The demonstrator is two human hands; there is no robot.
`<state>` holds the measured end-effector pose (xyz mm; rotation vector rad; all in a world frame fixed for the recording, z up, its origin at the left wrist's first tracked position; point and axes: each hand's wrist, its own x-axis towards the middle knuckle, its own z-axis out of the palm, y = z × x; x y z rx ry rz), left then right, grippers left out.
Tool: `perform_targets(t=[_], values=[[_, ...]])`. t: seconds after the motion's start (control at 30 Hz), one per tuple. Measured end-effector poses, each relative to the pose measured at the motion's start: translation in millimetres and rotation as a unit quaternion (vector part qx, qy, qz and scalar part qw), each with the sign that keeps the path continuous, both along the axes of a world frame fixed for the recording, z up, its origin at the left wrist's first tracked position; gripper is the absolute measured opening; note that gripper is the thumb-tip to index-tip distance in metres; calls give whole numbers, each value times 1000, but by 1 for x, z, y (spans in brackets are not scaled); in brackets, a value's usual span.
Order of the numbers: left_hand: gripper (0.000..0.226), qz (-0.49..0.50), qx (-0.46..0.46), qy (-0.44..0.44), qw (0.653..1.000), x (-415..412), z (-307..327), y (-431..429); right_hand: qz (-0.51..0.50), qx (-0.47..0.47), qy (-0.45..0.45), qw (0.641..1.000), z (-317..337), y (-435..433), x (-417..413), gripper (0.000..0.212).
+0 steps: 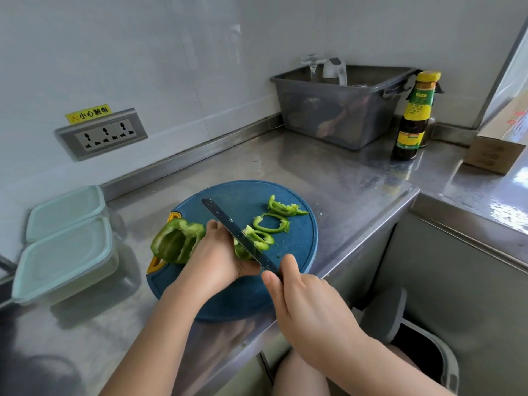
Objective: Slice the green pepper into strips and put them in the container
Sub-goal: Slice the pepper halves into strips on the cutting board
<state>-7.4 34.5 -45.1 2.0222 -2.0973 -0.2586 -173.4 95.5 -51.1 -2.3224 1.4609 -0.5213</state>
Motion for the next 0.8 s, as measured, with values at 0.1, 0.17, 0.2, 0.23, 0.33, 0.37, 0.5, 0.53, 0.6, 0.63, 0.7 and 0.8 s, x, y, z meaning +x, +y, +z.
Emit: perform_targets(t=[0.1,0.17,0.2,0.23,0.33,0.37,0.5,0.53,0.6,0.63,0.7,0.8], values=[[54,4,12,-16,1000,-1,2,0,0,-4,19,1000,-1,0,3,33],[54,6,22,-23,999,-2,4,0,-1,-8,28,1000,-3,1,5,32],[54,9,27,-20,999,-2,5,1,-2,-11,33,999,-3,0,6,32],[54,12,31,-15,999,-3,6,1,-3,-11,36,999,-3,0,6,32],[57,14,31,-2,999,-4,8,3,-4,-4,36,999,-3,-3,5,32],[56,16,31,5,999,-5,9,4,-5,-2,35,999,-2,-3,5,32],[58,20,37,14,999,-8,14,7,-4,-3,33,999,-3,-6,5,33],[62,29,40,24,998,-8,14,8,-6,3,29,1000,-3,-9,5,33],[77,63,44,58,995,-6,13,10,-15,18,21,999,-5,-15,4,34],[81,76,45,71,994,-5,12,10,-17,24,17,999,-6,-17,4,34],[83,81,49,80,992,-2,10,10,-9,35,3,999,-7,-22,2,35],[81,74,55,92,992,1,9,8,9,59,-33,998,-4,-25,-1,37]])
